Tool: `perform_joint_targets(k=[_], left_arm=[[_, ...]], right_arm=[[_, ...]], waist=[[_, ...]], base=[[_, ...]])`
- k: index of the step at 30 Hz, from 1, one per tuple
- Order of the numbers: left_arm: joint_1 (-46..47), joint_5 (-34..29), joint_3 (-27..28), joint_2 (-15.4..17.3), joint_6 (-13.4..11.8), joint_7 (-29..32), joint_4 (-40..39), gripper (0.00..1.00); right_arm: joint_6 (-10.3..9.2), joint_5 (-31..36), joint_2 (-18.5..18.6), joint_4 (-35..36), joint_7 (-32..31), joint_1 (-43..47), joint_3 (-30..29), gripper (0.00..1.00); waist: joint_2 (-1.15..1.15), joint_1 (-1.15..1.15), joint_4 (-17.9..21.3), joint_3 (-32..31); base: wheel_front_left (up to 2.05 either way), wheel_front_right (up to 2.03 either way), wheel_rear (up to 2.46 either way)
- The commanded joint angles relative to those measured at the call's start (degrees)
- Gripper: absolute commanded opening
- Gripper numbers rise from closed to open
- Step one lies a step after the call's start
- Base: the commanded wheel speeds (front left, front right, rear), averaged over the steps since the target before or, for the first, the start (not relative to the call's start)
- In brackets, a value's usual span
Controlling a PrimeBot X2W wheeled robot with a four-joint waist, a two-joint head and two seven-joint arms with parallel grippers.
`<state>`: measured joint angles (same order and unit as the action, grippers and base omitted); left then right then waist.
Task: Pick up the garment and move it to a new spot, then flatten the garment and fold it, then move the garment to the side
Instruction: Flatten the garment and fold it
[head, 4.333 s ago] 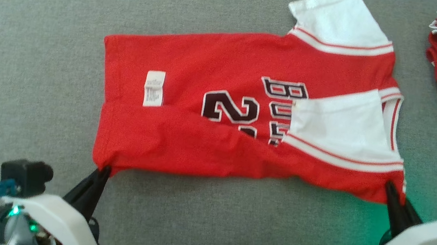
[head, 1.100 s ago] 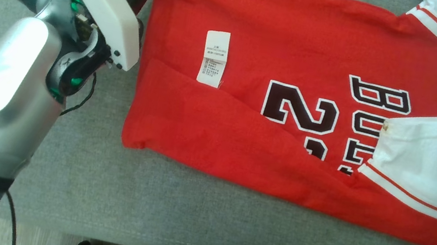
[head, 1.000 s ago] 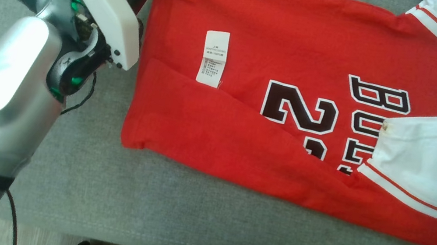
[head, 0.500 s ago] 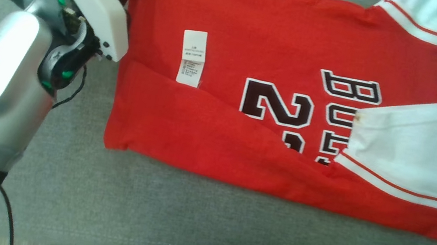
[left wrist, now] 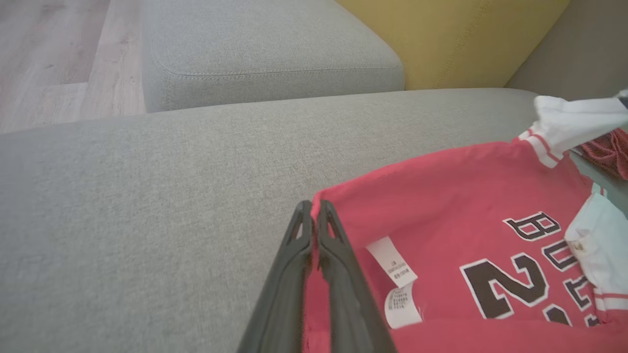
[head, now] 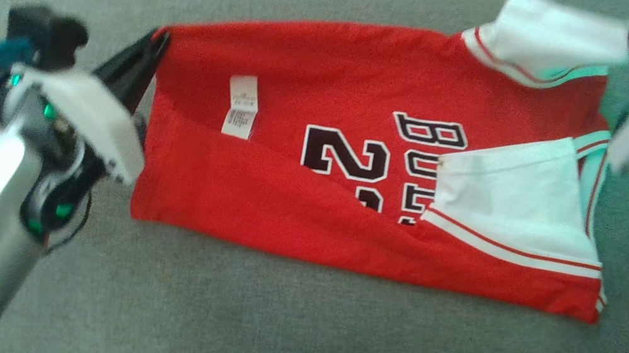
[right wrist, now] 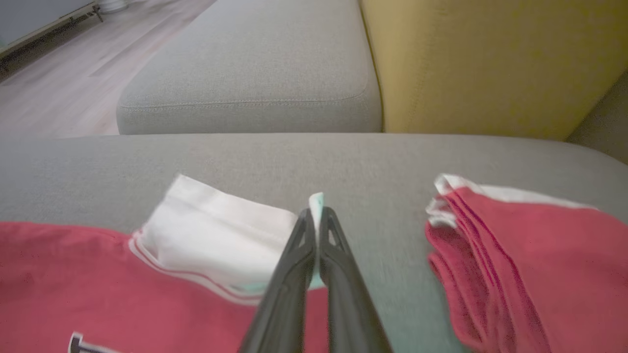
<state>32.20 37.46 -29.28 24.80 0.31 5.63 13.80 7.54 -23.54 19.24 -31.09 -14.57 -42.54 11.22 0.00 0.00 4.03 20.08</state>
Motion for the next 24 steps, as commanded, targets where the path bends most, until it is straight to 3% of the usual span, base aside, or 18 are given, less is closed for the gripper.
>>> perform_joint_targets(k=[1,5,10,19,20,21,22,23,24], left_arm=[[0.0,0.4,3.2,3.0,-0.8,-0.9,-3.1,0.0],[-7.1,1.0,3.9,4.5,-3.0,-1.9,-7.9,0.0],[-14.0,2.3,4.5,5.5,-5.5,-2.0,-11.8,0.0],[-17.9,3.3,4.3,4.8,-6.4,-3.4,-11.0,0.0],[-18.2,3.4,4.4,4.5,-6.6,-3.8,-10.7,0.0],[-18.5,3.5,4.5,4.2,-6.9,-4.3,-10.6,0.0],[-19.0,3.5,4.7,4.0,-7.2,-4.9,-10.5,0.11],[-19.5,3.4,4.8,3.8,-7.3,-5.6,-10.5,0.37],[-20.2,3.4,4.8,3.6,-7.6,-6.4,-10.5,0.76]], right_arm=[[-0.05,-1.2,1.0,4.8,0.5,3.2,-0.1,0.0],[-0.05,-3.1,1.2,15.7,-0.4,16.1,-3.5,0.0],[-0.05,-2.3,-1.9,26.0,-2.9,27.8,-7.6,0.0],[-0.05,0.7,-6.2,31.3,-4.7,34.2,-9.8,0.0],[-0.05,1.1,-6.5,31.3,-4.5,34.5,-10.0,0.09],[-0.05,1.4,-6.8,31.3,-4.3,34.9,-10.0,0.38],[-0.05,1.6,-7.0,31.2,-4.1,35.4,-10.1,0.74],[-0.05,1.6,-7.2,31.2,-3.9,36.0,-10.1,1.0],[-0.05,1.6,-7.2,31.3,-3.8,36.6,-10.0,1.0]], waist=[[0.0,0.0,1.2,-2.2],[0.0,0.0,1.9,-3.8],[0.0,0.0,2.9,-4.2],[0.0,0.0,3.7,-4.1],[0.0,0.0,3.8,-4.3],[0.0,0.0,3.9,-4.5],[0.0,0.0,3.9,-4.7],[0.0,0.0,3.9,-4.9],[0.0,0.0,3.9,-5.2]], base=[[0.0,0.0,0.0],[0.0,0.0,0.0],[0.0,0.0,0.0],[0.0,0.0,0.0],[0.0,0.0,0.0],[0.0,0.0,0.0],[0.0,0.0,0.0],[0.0,0.0,0.0],[0.0,0.0,0.0]])
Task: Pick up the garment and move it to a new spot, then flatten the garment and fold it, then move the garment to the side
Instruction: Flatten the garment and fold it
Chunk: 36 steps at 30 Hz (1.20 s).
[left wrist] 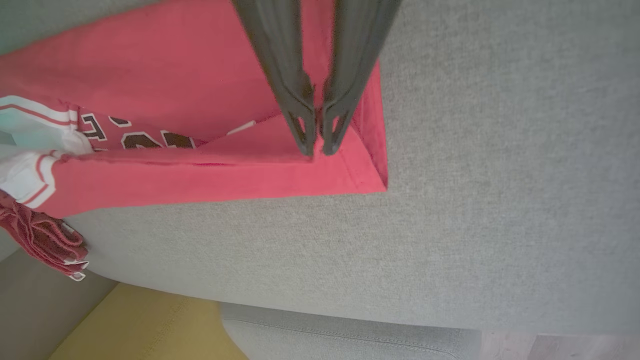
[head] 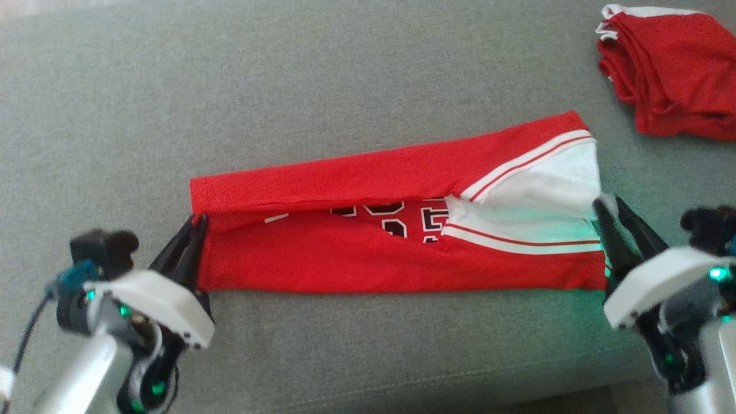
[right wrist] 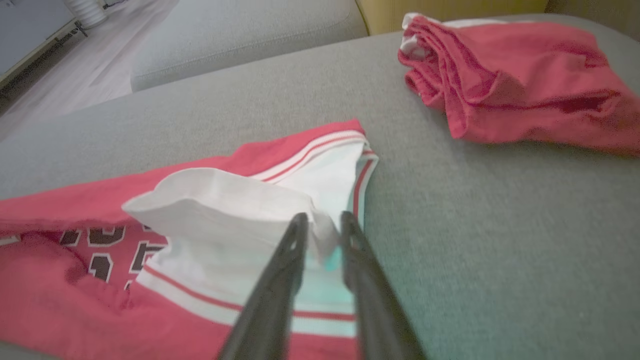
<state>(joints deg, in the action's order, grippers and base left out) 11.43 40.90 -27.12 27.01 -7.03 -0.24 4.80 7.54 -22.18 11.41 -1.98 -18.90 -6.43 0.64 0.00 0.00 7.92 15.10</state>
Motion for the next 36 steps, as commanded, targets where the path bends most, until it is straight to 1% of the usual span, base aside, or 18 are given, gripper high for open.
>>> perform_joint_targets(k=[1,4,8,12,15,18,23,31,36], left_arm=[[-0.2,-0.1,2.8,1.2,-0.7,-1.2,-1.9,1.0],[-4.2,0.3,3.7,-0.2,-2.8,-4.3,-4.4,1.0],[-7.3,0.2,5.0,-1.4,-5.4,-7.4,-7.6,1.0],[-8.5,-0.8,5.9,-2.6,-7.8,-10.2,-9.6,1.0],[-8.7,-1.9,6.0,-3.4,-9.0,-11.5,-10.5,1.0],[-8.4,-2.7,5.4,-4.1,-9.4,-11.9,-10.6,1.0],[-7.9,-3.4,4.5,-4.8,-9.4,-12.3,-10.1,1.0],[-7.0,-3.9,3.9,-5.4,-9.3,-12.7,-9.4,1.0],[-6.5,-4.0,4.1,-5.3,-9.3,-12.8,-9.4,1.0]], right_arm=[[-0.05,0.3,0.4,2.4,0.7,1.3,0.5,1.0],[-0.05,0.5,-0.2,3.4,0.8,4.4,-1.1,1.0],[-0.05,1.0,-1.0,4.7,0.8,5.6,-3.3,1.0],[-0.05,1.9,-1.3,4.6,-0.7,3.5,-3.7,1.0],[-0.05,3.2,-2.2,2.2,-3.1,0.5,-4.6,1.0],[-0.05,4.6,-2.2,-1.2,-6.7,-2.8,-4.3,1.0],[-0.05,5.4,-0.9,-6.6,-11.5,-7.2,-3.3,1.0],[-0.05,5.9,0.5,-13.4,-13.9,-11.7,-3.0,1.0],[-0.05,5.3,0.4,-16.3,-14.8,-13.4,-2.8,1.0]], waist=[[0.0,0.0,0.0,-0.5],[0.0,0.0,-0.1,-1.6],[0.0,0.0,-0.3,-2.4],[0.0,0.0,-0.6,-2.7],[0.0,0.0,-0.9,-2.7],[0.0,0.0,-1.6,-2.5],[0.0,0.0,-3.1,-1.7],[0.0,0.0,-5.0,-0.2],[0.0,0.0,-5.4,0.4]], base=[[0.0,0.0,0.0],[0.0,0.0,0.0],[0.0,0.0,0.0],[0.0,0.0,0.0],[0.0,0.0,0.0],[0.0,0.0,0.0],[0.0,0.0,0.0],[0.0,0.0,0.0],[0.0,0.0,0.0]])
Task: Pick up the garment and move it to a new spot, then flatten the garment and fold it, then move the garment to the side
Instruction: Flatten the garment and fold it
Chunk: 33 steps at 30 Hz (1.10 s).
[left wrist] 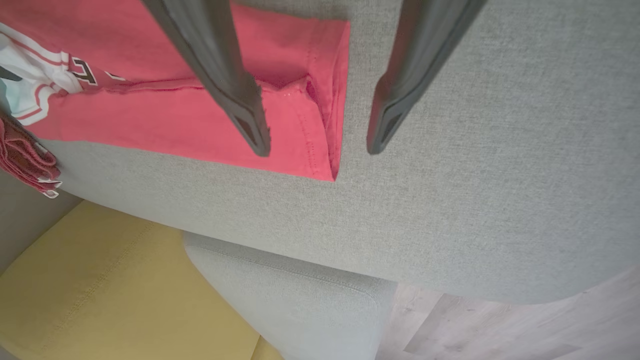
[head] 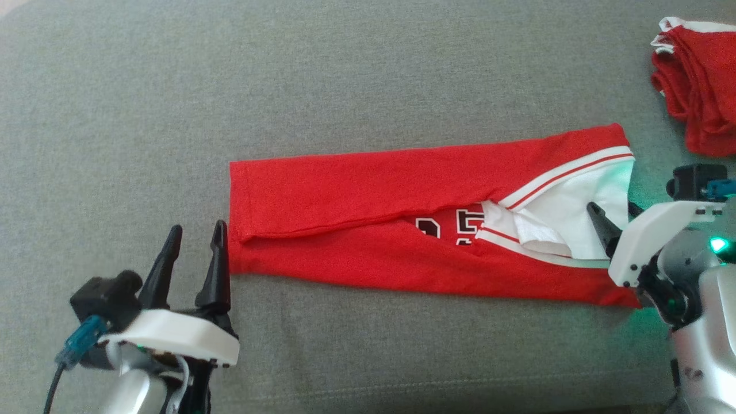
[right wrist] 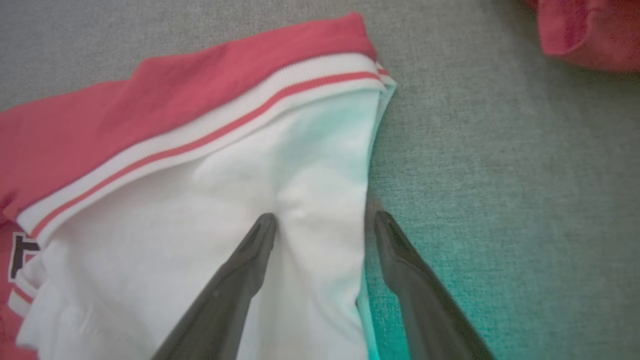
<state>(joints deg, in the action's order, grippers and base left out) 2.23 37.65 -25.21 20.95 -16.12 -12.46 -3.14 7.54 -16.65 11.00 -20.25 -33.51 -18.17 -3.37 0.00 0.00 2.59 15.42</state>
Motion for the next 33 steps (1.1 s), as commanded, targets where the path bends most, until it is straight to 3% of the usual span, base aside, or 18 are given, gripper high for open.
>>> perform_joint_targets(k=[1,4,5,6,7,8,9,15,22,27,33], left_arm=[[2.7,-0.8,2.2,0.8,-0.2,-0.6,-1.4,1.0],[3.0,-0.9,2.1,0.8,-0.2,-0.7,-1.3,1.0],[3.1,-0.9,2.1,0.9,-0.2,-0.6,-1.3,1.0],[3.1,-0.9,2.0,0.9,-0.2,-0.6,-1.2,1.0],[3.2,-0.9,2.0,0.9,-0.2,-0.6,-1.2,1.0],[3.2,-1.0,2.0,1.0,-0.2,-0.5,-1.1,1.0],[3.1,-1.0,1.9,1.0,-0.3,-0.5,-1.1,1.0],[2.8,-1.1,1.7,1.3,-0.5,-0.3,-1.1,1.0],[2.4,-1.2,1.1,1.3,-0.6,-0.2,-0.9,1.0],[1.8,-1.0,0.8,1.1,-0.7,-0.2,-0.5,1.0],[1.6,-1.1,-0.5,0.9,-0.3,0.4,-0.1,1.0]], right_arm=[[-0.05,-0.4,0.8,1.2,-0.5,-2.0,1.3,1.0],[-0.05,-1.4,0.5,-0.6,-1.4,-2.7,1.9,1.0],[-0.05,-1.9,0.3,-1.0,-1.6,-2.8,2.3,0.95],[-0.05,-2.5,0.3,-1.3,-1.8,-2.9,2.8,0.64],[-0.05,-3.1,0.4,-1.5,-1.8,-2.9,3.3,0.42],[-0.05,-3.6,0.5,-1.5,-1.7,-2.9,3.9,0.26],[-0.05,-4.0,0.6,-1.4,-1.5,-2.9,4.3,0.0],[-0.05,-6.2,2.6,-0.6,0.5,-2.9,4.9,0.0],[-0.05,-7.9,7.4,2.9,0.3,-1.3,2.3,0.0],[-0.05,-9.6,6.5,7.4,-0.3,0.9,3.1,0.0],[-0.05,-13.7,5.5,15.2,-2.1,4.0,8.8,0.0]], waist=[[0.0,0.0,-0.1,0.1],[0.0,0.0,-0.1,0.2],[0.0,0.0,-0.1,0.2],[0.0,0.0,-0.1,0.1],[0.0,0.0,0.0,0.0],[0.0,0.0,0.0,-0.1],[0.0,0.0,0.2,-0.3],[0.0,0.0,1.4,-2.0],[0.0,0.0,2.8,-4.0],[0.0,0.0,3.3,-5.3],[0.0,0.0,2.1,-7.2]], base=[[0.0,0.0,0.0],[0.0,0.0,0.0],[0.0,0.0,0.0],[0.0,0.0,0.0],[0.0,0.0,0.0],[0.0,0.0,0.0],[0.0,0.0,0.0],[0.0,0.0,0.0],[0.0,0.0,0.0],[0.0,0.0,0.0],[0.0,0.0,0.0]])
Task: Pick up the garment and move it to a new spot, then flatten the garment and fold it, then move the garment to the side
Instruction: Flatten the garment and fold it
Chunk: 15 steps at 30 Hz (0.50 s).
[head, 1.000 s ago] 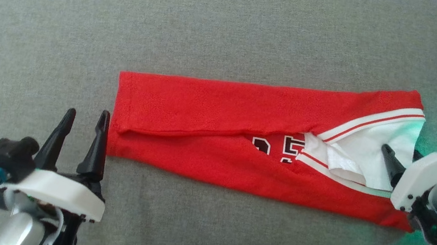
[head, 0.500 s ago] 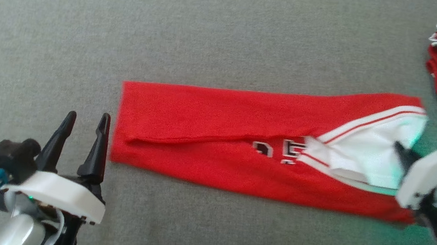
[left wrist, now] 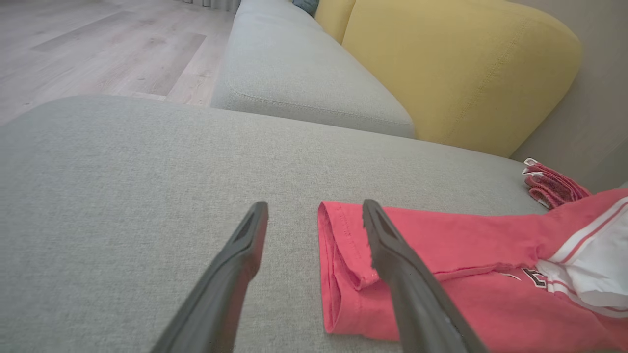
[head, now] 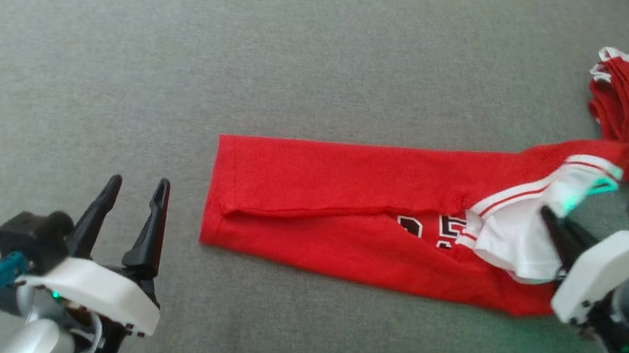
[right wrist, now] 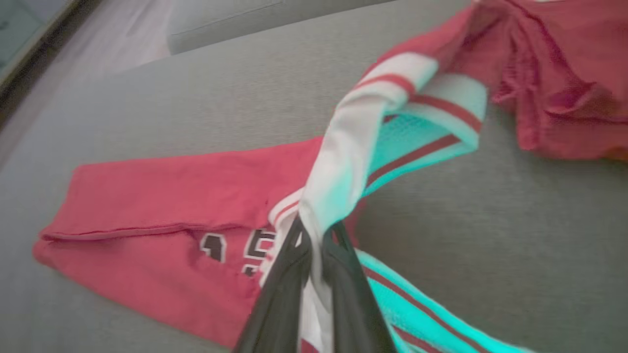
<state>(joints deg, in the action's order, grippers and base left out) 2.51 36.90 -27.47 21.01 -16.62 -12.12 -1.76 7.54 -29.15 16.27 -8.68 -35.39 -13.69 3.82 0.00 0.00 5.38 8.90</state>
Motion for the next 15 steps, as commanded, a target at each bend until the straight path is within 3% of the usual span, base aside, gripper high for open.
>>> perform_joint_targets(k=[1,8,15], left_arm=[[1.2,-0.3,1.6,0.7,0.3,0.1,-1.4,1.0],[0.8,0.0,1.1,0.6,0.3,0.3,-1.3,1.0],[1.3,-0.1,0.5,0.5,0.7,0.5,-1.6,1.0]], right_arm=[[-0.05,-2.0,0.0,4.9,-0.4,0.0,2.3,0.0],[-0.05,-6.6,-3.7,10.8,-1.1,1.4,8.1,0.0],[-0.05,-7.9,-8.8,9.0,0.3,-1.5,13.4,0.0]], waist=[[0.0,0.0,-1.0,-1.0],[0.0,0.0,-4.0,-2.1],[0.0,0.0,-6.6,-1.5]], base=[[0.0,0.0,0.0],[0.0,0.0,0.0],[0.0,0.0,0.0]])
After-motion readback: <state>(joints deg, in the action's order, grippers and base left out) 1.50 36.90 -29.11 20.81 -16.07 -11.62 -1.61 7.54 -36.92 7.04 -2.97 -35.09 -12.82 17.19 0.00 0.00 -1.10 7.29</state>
